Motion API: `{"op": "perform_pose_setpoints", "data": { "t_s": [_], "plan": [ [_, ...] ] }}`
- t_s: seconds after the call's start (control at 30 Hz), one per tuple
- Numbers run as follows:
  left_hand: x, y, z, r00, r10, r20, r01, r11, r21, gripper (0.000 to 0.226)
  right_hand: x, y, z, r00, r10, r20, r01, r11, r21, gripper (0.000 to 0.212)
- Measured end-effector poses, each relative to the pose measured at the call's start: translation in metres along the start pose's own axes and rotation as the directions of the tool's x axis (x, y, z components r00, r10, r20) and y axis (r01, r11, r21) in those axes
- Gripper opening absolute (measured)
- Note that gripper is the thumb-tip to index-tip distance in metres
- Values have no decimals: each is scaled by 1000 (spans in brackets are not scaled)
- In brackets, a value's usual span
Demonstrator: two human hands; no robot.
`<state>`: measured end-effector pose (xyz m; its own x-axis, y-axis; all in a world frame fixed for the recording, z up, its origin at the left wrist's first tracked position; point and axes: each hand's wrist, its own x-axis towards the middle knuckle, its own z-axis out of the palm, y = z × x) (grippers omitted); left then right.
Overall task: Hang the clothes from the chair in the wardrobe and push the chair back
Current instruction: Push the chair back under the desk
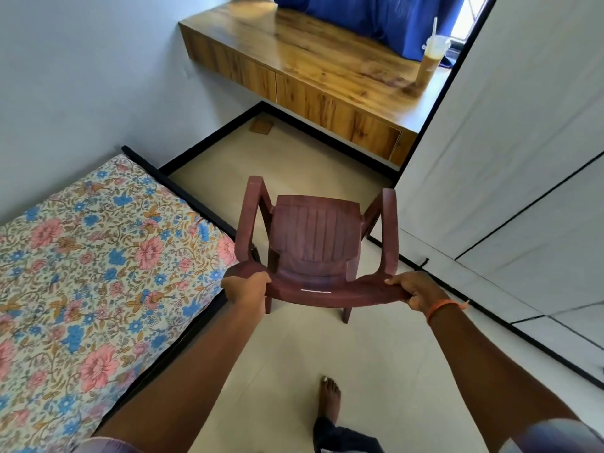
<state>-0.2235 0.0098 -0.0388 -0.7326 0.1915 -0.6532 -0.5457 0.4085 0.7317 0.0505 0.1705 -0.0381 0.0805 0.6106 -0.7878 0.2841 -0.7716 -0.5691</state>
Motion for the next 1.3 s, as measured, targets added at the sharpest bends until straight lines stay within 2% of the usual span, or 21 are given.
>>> {"op": "perform_pose_setpoints", "data": {
  "t_s": [0.1, 0.23, 0.37, 0.53, 0.63, 0.7, 0.83, 0.97, 1.07, 1.17, 1.3],
  "plan": [
    [3, 10, 31, 999, -1, -41, 0, 999, -38, 72, 28, -41, -1, 999, -16, 52, 19, 998, -56, 33],
    [28, 36, 62, 999, 1, -46, -5, 996, -90, 66, 49, -85, 10, 992, -66, 105, 71, 997, -39, 26],
    [57, 72, 89, 1000, -2, -15, 1, 995, -99, 65, 77, -124, 27, 991, -69, 112, 71, 997, -9, 35],
    [119, 105, 135, 999, -11, -37, 8, 996, -86, 88, 108, -171, 42, 993, -61, 97, 59, 998, 16, 38],
    [119, 136, 141, 991, -61, -117, 56, 997, -46, 63, 116, -185, 60, 997, -24, 78, 24, 1000, -4, 41],
    [134, 146, 140, 986, -7, -164, 5, 1000, -13, 61, 117, -184, 77, 999, 8, 53, -10, 999, 35, 39],
    [196, 194, 133, 985, 151, -85, -155, 987, -33, 64, 107, -190, 137, 996, -1, 87, -18, 976, 217, 16],
    [264, 256, 116, 986, 165, 9, -165, 986, 17, 38, 99, -216, 216, 1000, 13, 2, -13, 936, 351, 30],
    [310, 296, 113, 980, 180, 83, -184, 982, 39, 51, 99, -235, 267, 999, 21, -40, -2, 905, 426, 30],
    [343, 341, 121, 970, 213, 120, -219, 975, 37, 31, 104, -254, 316, 998, 55, -28, -34, 865, 501, 29],
    [399, 387, 132, 953, 259, 156, -255, 966, -49, 28, 106, -282, 383, 998, 63, -28, -36, 816, 577, 31]
  ]
}}
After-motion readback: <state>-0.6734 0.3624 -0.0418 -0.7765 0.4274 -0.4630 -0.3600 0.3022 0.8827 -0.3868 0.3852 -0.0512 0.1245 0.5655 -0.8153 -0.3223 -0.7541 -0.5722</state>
